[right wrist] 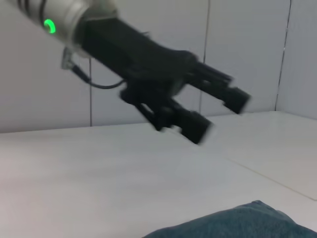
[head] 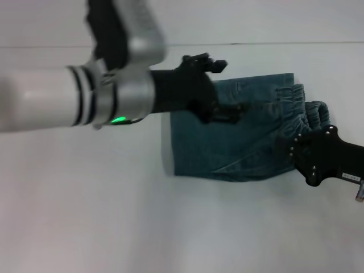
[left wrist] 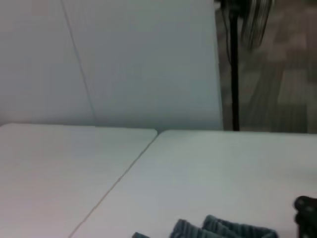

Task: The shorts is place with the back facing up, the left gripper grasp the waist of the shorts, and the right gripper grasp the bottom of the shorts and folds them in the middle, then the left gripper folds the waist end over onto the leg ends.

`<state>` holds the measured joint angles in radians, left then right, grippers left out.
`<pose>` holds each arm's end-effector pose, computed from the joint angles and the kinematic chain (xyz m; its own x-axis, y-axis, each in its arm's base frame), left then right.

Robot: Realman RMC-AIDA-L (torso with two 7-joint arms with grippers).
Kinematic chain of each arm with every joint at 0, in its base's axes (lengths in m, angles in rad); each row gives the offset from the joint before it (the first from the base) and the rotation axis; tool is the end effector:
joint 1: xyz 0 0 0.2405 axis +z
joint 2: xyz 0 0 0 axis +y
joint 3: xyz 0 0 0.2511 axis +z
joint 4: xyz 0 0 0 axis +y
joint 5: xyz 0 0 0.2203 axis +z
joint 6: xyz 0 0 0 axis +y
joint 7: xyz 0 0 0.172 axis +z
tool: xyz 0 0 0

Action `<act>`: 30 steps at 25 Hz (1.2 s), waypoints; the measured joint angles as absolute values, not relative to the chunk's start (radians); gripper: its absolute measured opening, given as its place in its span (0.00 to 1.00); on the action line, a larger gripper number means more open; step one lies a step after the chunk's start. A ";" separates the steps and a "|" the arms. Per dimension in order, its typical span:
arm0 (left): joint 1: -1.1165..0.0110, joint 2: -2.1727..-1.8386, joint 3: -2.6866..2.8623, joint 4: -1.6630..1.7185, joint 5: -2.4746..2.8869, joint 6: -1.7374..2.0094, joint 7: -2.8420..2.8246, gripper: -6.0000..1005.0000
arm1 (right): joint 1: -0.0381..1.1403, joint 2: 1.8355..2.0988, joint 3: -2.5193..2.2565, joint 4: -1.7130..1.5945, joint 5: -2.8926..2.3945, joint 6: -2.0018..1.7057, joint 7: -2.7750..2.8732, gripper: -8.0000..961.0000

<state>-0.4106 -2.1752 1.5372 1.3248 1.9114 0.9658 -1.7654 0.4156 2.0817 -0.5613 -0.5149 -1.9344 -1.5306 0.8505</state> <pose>-0.0979 0.3713 -0.0737 0.9422 0.0214 0.3344 0.1618 -0.9030 -0.3979 0.2987 0.3146 -0.0249 0.8539 -0.0556 -0.5175 -0.3055 -0.8585 -0.4118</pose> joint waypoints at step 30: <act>-0.157 -2.149 0.570 0.457 1.780 1.642 -0.749 0.93 | 0.390 2.094 -0.665 -0.451 -1.928 -1.617 0.706 0.77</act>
